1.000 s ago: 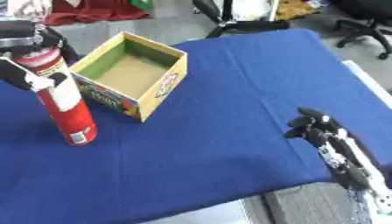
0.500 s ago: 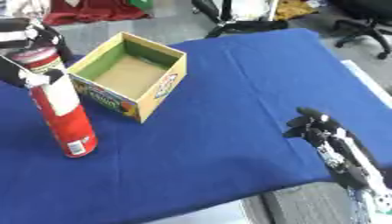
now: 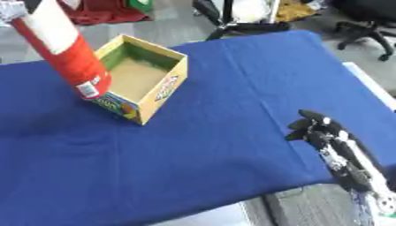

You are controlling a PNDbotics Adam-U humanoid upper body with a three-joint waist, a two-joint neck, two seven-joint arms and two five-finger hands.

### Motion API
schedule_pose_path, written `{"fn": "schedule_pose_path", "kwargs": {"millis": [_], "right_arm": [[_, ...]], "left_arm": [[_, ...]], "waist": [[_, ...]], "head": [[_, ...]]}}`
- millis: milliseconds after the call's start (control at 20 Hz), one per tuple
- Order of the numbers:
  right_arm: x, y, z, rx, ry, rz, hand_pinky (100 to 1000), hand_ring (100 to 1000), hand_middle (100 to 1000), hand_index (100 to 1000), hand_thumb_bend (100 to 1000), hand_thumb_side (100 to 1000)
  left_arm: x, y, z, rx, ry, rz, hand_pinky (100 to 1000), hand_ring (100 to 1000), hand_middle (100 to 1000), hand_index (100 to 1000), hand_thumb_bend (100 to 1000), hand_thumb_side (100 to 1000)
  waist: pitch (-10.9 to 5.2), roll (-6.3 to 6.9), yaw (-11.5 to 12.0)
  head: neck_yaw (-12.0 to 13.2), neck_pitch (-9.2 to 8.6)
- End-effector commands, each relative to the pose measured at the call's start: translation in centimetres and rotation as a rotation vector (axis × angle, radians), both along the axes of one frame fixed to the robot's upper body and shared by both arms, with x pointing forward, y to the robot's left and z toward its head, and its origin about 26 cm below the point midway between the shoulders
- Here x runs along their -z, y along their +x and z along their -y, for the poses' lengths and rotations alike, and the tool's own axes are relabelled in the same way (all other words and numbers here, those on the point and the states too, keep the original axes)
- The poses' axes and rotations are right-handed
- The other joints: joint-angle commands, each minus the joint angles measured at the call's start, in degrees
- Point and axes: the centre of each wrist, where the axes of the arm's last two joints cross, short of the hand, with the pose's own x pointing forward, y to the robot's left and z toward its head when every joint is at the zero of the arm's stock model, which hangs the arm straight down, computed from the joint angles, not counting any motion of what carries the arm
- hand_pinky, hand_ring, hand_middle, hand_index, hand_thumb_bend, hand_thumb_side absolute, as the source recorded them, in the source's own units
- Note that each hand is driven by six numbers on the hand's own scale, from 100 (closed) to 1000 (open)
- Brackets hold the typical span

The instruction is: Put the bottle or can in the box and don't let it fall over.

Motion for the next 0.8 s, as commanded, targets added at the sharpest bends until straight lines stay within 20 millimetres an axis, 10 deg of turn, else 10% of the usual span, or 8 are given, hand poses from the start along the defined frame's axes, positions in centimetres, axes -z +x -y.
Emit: {"fn": "schedule_pose_path", "kwargs": {"millis": [50, 600, 700, 750, 800], "right_arm": [[-0.6, 0.5, -0.3, -0.037, -0.005, 0.017, 722, 648, 683, 884, 100, 590], [-1.5, 2.1, -2.2, -0.145, 0.009, 0.032, 723, 649, 684, 883, 100, 594], [-1.6, 2.1, -2.2, -0.145, 0.007, 0.033, 723, 649, 684, 883, 100, 592], [-1.6, 2.1, -2.2, -0.143, 0.007, 0.033, 723, 649, 684, 884, 100, 592], [-1.5, 2.1, -2.1, -0.14, 0.006, 0.033, 723, 649, 684, 884, 100, 588]], "left_arm": [[-0.2, 1.0, 1.1, -0.027, -0.05, 0.06, 100, 233, 177, 633, 100, 302], [4.9, 4.2, -0.1, -0.284, -0.008, 0.176, 100, 289, 235, 679, 100, 262], [5.8, 4.4, -0.7, -0.312, 0.035, 0.186, 327, 501, 427, 807, 100, 245], [6.1, 4.5, -1.0, -0.318, 0.063, 0.192, 696, 753, 674, 915, 100, 247], [6.4, 4.5, -1.2, -0.32, 0.102, 0.192, 853, 884, 822, 984, 100, 243]], "waist": [[-0.43, -0.09, -0.94], [0.79, 0.74, -4.75], [0.77, 0.77, -4.78], [0.76, 0.77, -4.74], [0.75, 0.76, -4.67]], "head": [[1.25, -0.97], [4.36, -2.47], [4.15, -2.34], [4.05, -2.32], [4.02, -2.32]]}}
